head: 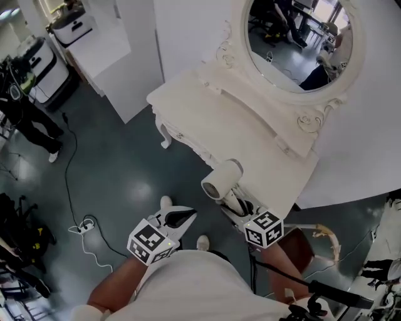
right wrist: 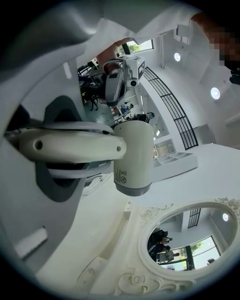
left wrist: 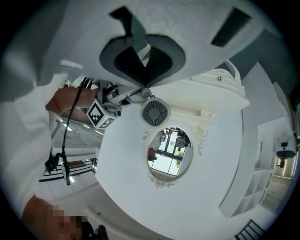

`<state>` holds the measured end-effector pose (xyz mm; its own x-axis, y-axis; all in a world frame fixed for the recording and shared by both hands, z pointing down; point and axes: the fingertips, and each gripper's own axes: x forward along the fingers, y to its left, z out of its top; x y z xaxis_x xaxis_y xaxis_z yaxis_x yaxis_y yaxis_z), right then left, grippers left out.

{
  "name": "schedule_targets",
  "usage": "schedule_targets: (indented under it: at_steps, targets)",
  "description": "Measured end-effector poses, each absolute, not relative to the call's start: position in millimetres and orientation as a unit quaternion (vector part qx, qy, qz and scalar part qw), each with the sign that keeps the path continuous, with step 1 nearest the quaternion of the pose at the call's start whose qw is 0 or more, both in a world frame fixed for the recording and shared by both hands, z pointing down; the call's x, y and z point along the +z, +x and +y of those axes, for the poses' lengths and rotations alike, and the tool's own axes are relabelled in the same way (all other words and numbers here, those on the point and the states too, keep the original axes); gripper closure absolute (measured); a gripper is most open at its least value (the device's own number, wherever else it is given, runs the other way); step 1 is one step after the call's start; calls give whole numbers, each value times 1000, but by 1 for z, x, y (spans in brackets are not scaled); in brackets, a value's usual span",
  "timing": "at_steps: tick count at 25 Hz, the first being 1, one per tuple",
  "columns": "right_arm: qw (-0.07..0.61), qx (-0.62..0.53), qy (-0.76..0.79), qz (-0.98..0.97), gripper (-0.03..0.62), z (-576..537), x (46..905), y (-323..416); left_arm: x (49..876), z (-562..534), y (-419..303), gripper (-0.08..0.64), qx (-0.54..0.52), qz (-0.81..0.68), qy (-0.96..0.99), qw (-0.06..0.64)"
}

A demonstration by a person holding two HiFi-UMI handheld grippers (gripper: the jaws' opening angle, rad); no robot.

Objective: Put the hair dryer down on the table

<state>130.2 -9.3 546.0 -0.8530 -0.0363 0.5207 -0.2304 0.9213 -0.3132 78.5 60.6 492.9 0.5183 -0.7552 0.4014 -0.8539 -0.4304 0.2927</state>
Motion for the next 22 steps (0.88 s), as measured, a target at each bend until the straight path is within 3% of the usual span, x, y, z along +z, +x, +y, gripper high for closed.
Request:
schedule_targets:
  at_steps: [15, 22]
  targets:
    - [278, 190, 157, -928, 439, -146, 560, -63, 486, -53, -136, 558, 111, -418, 872, 229]
    - [310, 176, 134, -925, 439, -234, 592, -134, 485, -106, -184, 558, 99, -448, 856, 237]
